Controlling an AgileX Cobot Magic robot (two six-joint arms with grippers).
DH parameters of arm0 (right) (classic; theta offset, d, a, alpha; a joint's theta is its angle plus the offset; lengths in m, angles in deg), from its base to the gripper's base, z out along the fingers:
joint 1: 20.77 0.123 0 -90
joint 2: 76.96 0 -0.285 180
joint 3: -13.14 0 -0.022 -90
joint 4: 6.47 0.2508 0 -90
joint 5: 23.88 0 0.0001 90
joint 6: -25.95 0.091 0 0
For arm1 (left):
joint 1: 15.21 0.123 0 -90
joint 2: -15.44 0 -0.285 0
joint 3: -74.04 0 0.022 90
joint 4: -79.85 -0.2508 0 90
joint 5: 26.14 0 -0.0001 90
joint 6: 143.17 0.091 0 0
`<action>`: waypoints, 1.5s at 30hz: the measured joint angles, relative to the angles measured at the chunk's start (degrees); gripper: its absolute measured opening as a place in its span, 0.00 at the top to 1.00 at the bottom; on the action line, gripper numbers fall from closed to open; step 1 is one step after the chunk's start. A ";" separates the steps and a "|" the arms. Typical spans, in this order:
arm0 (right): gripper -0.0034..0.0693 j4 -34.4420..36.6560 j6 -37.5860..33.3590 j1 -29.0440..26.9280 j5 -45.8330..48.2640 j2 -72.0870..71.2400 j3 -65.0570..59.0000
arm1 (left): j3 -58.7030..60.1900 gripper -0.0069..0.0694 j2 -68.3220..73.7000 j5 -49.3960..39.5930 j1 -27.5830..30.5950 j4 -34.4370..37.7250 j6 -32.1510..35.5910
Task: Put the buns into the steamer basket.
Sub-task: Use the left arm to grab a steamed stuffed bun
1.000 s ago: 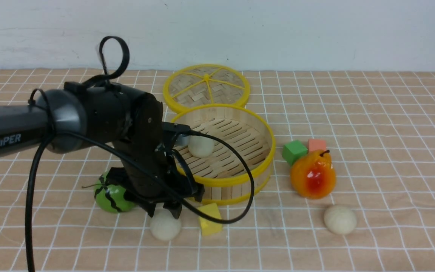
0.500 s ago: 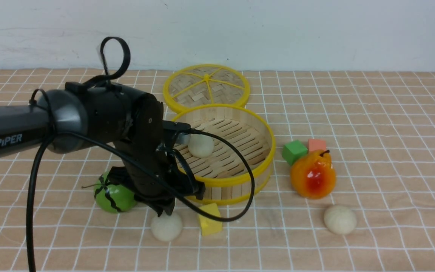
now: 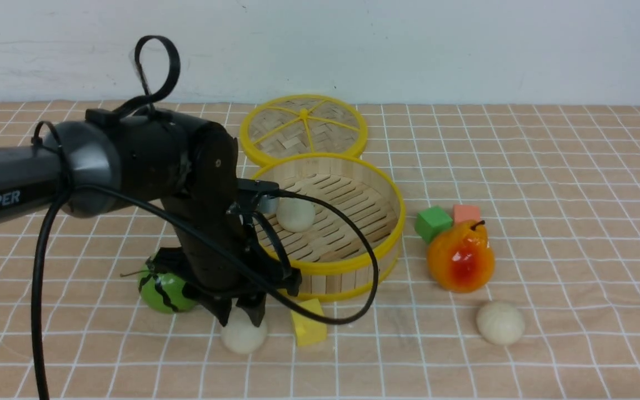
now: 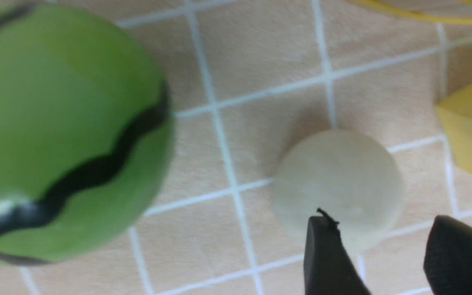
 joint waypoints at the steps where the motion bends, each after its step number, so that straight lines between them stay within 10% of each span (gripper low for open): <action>1: 0.62 0.00 0.00 0.00 0.00 0.00 0.00 | 0.00 0.48 0.04 0.42 0.00 0.52 0.06; 29: 0.62 0.00 0.00 0.00 0.00 0.00 0.00 | -0.13 0.61 4.20 2.20 0.00 -1.39 -1.11; 38: 0.62 0.00 0.00 0.00 0.00 0.00 0.00 | -0.98 0.90 4.20 1.62 0.00 -1.71 -0.68; 45: 0.62 0.00 0.00 0.00 0.00 0.00 0.00 | -11.29 0.93 4.57 -7.16 0.00 -1.94 -0.68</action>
